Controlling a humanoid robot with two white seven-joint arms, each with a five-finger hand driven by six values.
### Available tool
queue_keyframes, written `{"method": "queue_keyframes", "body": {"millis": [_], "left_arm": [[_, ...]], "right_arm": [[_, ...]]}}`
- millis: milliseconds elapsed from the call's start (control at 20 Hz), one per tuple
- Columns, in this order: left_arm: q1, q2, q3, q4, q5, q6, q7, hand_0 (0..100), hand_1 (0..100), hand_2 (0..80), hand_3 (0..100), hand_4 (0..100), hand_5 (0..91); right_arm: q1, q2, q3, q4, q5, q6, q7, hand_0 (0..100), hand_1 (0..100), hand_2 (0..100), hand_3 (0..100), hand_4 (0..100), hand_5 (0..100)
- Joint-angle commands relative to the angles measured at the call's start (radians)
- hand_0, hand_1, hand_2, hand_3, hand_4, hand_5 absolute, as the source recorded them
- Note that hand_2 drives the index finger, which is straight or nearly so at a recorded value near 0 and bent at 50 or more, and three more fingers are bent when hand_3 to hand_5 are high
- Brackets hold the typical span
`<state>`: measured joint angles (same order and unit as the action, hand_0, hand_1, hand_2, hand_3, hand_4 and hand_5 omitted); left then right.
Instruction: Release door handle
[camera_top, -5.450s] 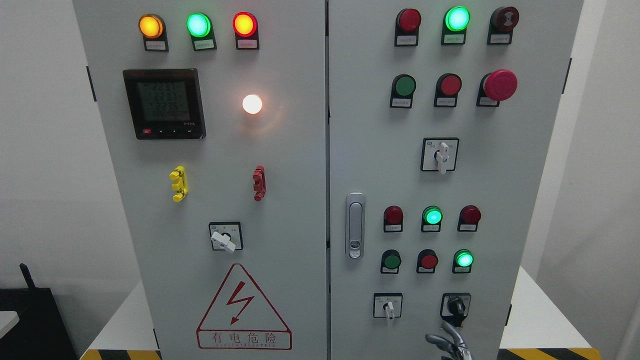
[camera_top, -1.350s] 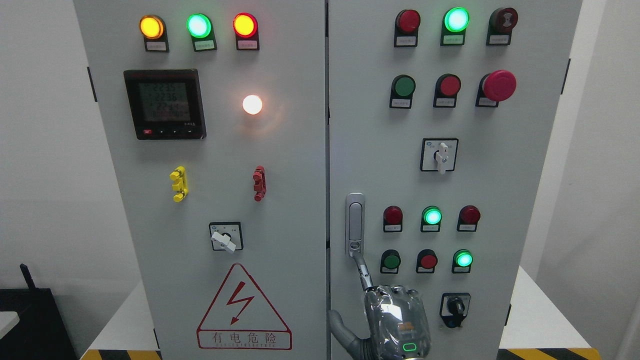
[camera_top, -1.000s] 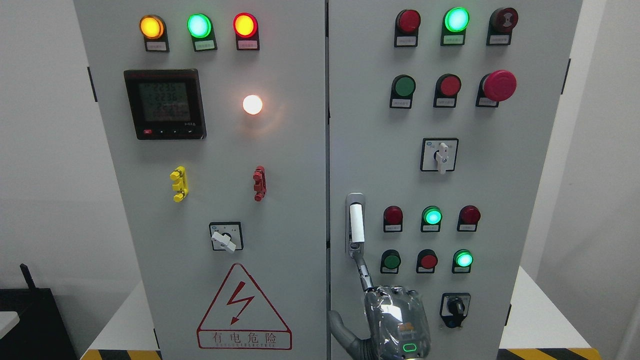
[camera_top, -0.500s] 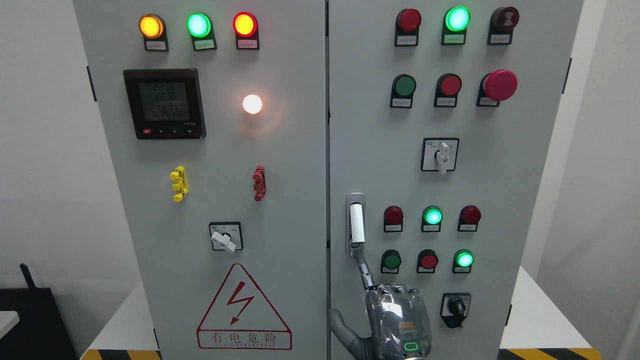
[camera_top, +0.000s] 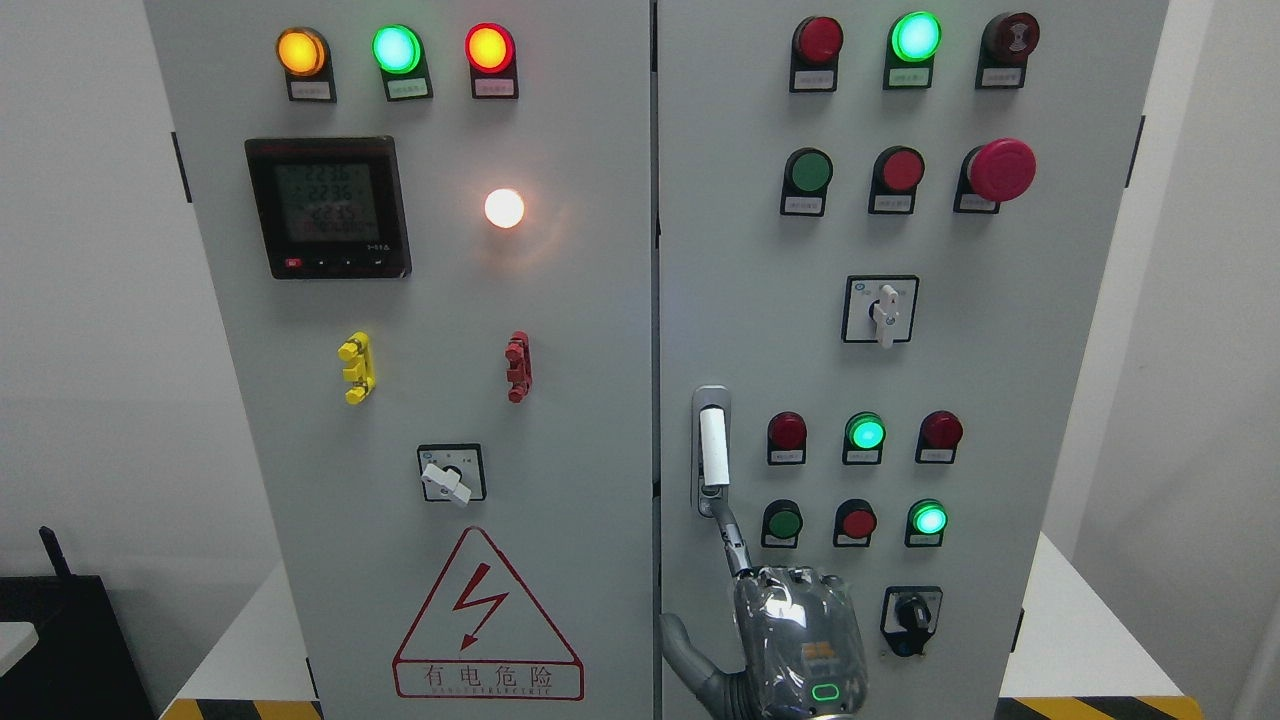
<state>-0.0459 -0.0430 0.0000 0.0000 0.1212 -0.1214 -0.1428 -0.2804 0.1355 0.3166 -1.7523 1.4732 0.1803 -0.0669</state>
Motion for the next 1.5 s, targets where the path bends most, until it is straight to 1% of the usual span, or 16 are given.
{"method": "queue_keyframes", "body": {"millis": [0, 150, 200, 250, 300, 350, 400, 450, 500, 600, 650, 700, 750, 1050, 1250, 1450], "left_arm": [[0.000, 0.000, 0.011, 0.017, 0.000, 0.000, 0.000, 12, 39, 0.0, 0, 0, 0.0], [0.000, 0.000, 0.011, 0.017, 0.000, 0.000, 0.000, 12, 39, 0.0, 0, 0, 0.0], [0.000, 0.000, 0.011, 0.017, 0.000, -0.001, 0.000, 12, 39, 0.0, 0, 0, 0.0], [0.000, 0.000, 0.011, 0.017, 0.000, 0.000, 0.000, 12, 39, 0.0, 0, 0, 0.0], [0.000, 0.000, 0.011, 0.017, 0.000, 0.000, 0.000, 12, 39, 0.0, 0, 0, 0.0], [0.000, 0.000, 0.011, 0.017, 0.000, 0.000, 0.000, 12, 39, 0.0, 0, 0, 0.0], [0.000, 0.000, 0.011, 0.017, 0.000, 0.000, 0.000, 12, 39, 0.0, 0, 0, 0.0], [0.000, 0.000, 0.011, 0.017, 0.000, -0.001, 0.000, 12, 39, 0.0, 0, 0, 0.0], [0.000, 0.000, 0.011, 0.017, 0.000, 0.000, 0.000, 12, 39, 0.0, 0, 0, 0.0], [0.000, 0.000, 0.011, 0.017, 0.000, 0.000, 0.000, 12, 39, 0.0, 0, 0, 0.0], [0.000, 0.000, 0.011, 0.017, 0.000, 0.000, 0.000, 12, 39, 0.0, 0, 0, 0.0], [0.000, 0.000, 0.011, 0.017, 0.000, 0.000, 0.000, 12, 39, 0.0, 0, 0, 0.0], [0.000, 0.000, 0.011, 0.017, 0.000, 0.000, 0.000, 12, 39, 0.0, 0, 0, 0.0], [0.000, 0.000, 0.011, 0.017, 0.000, 0.000, 0.000, 12, 39, 0.0, 0, 0, 0.0], [0.001, 0.000, 0.011, 0.017, 0.000, 0.000, 0.000, 12, 39, 0.0, 0, 0, 0.0], [0.000, 0.000, 0.011, 0.017, 0.000, 0.000, 0.000, 12, 39, 0.0, 0, 0, 0.0]], "right_arm": [[0.041, -0.001, 0.002, -0.059, -0.004, -0.008, -0.008, 29, 22, 0, 100, 100, 100], [0.143, 0.001, -0.002, -0.133, -0.037, -0.053, -0.020, 39, 22, 0, 100, 99, 98], [0.156, -0.001, -0.004, -0.144, -0.068, -0.068, -0.040, 42, 21, 0, 100, 93, 96], [0.153, -0.001, -0.014, -0.144, -0.095, -0.073, -0.063, 44, 20, 6, 87, 82, 87], [0.147, 0.001, -0.030, -0.145, -0.122, -0.074, -0.080, 45, 21, 21, 74, 67, 72], [0.132, -0.001, -0.045, -0.145, -0.140, -0.074, -0.085, 44, 21, 25, 71, 63, 69], [0.098, 0.001, -0.053, -0.145, -0.148, -0.073, -0.085, 43, 23, 42, 66, 57, 63], [0.077, 0.001, -0.056, -0.145, -0.149, -0.073, -0.085, 41, 25, 51, 67, 56, 61], [0.057, 0.001, -0.059, -0.145, -0.149, -0.071, -0.079, 40, 25, 55, 70, 56, 60], [0.021, 0.001, -0.057, -0.136, -0.148, -0.065, -0.070, 41, 21, 74, 85, 66, 64], [0.012, 0.001, -0.057, -0.130, -0.146, -0.062, -0.053, 42, 18, 82, 94, 73, 69], [0.007, 0.001, -0.057, -0.128, -0.145, -0.059, -0.021, 44, 12, 91, 100, 81, 79], [0.007, 0.001, -0.057, -0.128, -0.142, -0.056, 0.004, 42, 8, 95, 100, 86, 84], [-0.023, 0.001, -0.054, -0.119, -0.140, -0.005, 0.039, 35, 0, 99, 100, 97, 91], [-0.043, 0.001, -0.051, -0.112, -0.136, 0.008, 0.068, 34, 0, 99, 100, 98, 92], [-0.088, 0.001, -0.047, -0.072, -0.134, 0.044, 0.076, 34, 0, 99, 100, 98, 92]]}}
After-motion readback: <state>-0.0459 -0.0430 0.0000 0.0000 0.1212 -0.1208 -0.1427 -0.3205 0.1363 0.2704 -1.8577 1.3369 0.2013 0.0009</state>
